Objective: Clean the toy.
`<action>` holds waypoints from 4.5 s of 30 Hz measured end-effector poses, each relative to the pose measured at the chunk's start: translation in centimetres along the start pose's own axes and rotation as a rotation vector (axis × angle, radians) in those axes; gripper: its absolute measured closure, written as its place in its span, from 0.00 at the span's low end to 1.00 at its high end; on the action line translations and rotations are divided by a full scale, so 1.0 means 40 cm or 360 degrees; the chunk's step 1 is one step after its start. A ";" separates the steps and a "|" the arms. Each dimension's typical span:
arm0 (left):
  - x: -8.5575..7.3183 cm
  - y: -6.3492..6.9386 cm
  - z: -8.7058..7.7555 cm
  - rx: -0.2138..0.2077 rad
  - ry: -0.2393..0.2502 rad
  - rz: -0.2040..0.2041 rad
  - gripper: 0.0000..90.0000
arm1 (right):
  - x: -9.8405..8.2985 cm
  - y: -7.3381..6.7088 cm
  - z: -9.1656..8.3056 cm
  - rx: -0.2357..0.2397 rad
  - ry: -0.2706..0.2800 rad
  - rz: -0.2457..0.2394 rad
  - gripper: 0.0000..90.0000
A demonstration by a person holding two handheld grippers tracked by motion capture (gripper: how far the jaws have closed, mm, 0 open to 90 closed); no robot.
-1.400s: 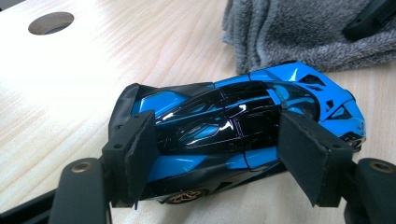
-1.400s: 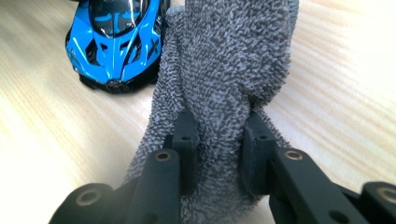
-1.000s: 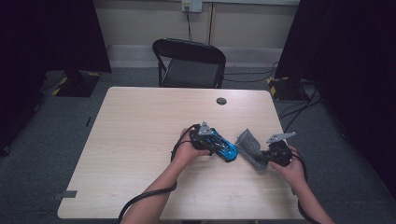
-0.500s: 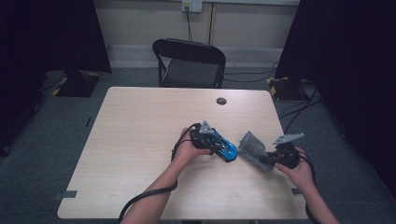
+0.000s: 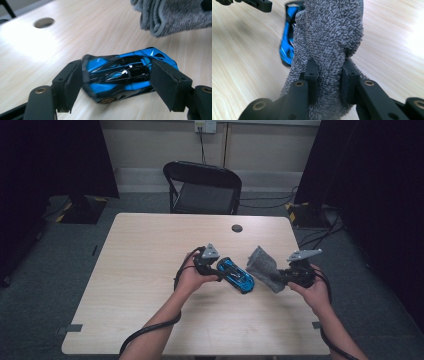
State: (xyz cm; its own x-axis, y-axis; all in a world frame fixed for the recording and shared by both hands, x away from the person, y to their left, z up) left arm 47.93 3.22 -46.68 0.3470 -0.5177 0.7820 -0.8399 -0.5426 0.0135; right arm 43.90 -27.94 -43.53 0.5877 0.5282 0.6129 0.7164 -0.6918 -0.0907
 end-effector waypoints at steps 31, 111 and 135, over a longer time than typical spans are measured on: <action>-0.200 -0.117 -0.314 0.0241 0.0137 -0.0212 0.29 | 0.282 -0.340 0.361 0.0376 -0.0191 -0.0583 0.78; -0.290 -0.066 -0.182 0.0055 -0.0196 -0.0005 0.34 | 0.200 -0.124 0.359 0.0004 -0.0015 -0.0141 0.19; -0.298 -0.066 -0.181 0.0049 -0.0163 -0.0019 0.34 | 0.213 -0.126 0.429 -0.0041 -0.0153 -0.0162 0.14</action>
State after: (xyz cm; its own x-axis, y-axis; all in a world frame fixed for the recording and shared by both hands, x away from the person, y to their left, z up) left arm 42.99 15.62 -51.54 0.3993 -0.5752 0.7139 -0.8228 -0.5683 0.0023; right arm 51.75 -11.50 -51.31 0.5467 0.6402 0.5397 0.7650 -0.6439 -0.0111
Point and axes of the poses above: each handheld gripper's, and its own axes: z roughly forward along the jaws, x roughly out of its top, y roughly to its right, the point moved 2 cm from there along z, roughly forward along the jaws, and after that the axes turned 6 degrees about -y, right-handed, at the moved point
